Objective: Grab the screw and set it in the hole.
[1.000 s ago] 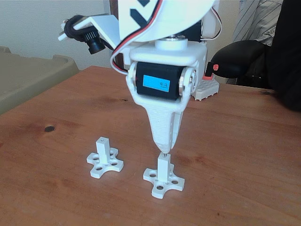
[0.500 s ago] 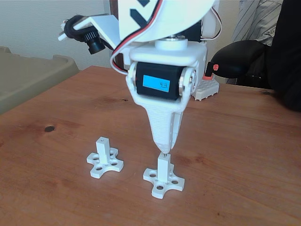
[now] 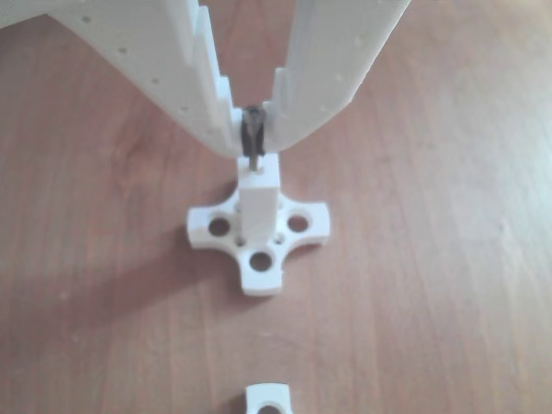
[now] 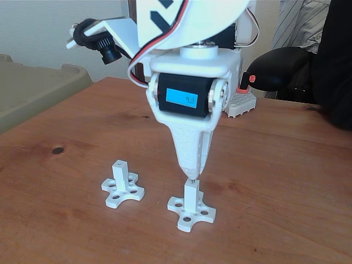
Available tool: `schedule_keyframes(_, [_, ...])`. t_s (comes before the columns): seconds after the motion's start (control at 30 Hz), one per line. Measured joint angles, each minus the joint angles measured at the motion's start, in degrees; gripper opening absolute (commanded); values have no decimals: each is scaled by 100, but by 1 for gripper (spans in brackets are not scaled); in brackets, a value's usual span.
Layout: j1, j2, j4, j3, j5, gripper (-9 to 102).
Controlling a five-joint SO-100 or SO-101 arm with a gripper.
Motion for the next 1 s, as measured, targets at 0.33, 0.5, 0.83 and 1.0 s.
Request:
schedule_keyframes(0.33, [44,-9,0,-9,0,-4])
schedule_keyframes(0.5, [62,-9,-35,-9,0,-4])
schedule_keyframes(0.83, [62,-9,-44,-9,0,-4])
schedule_keyframes(1.0, [62,-9,-44,-9,0,-4])
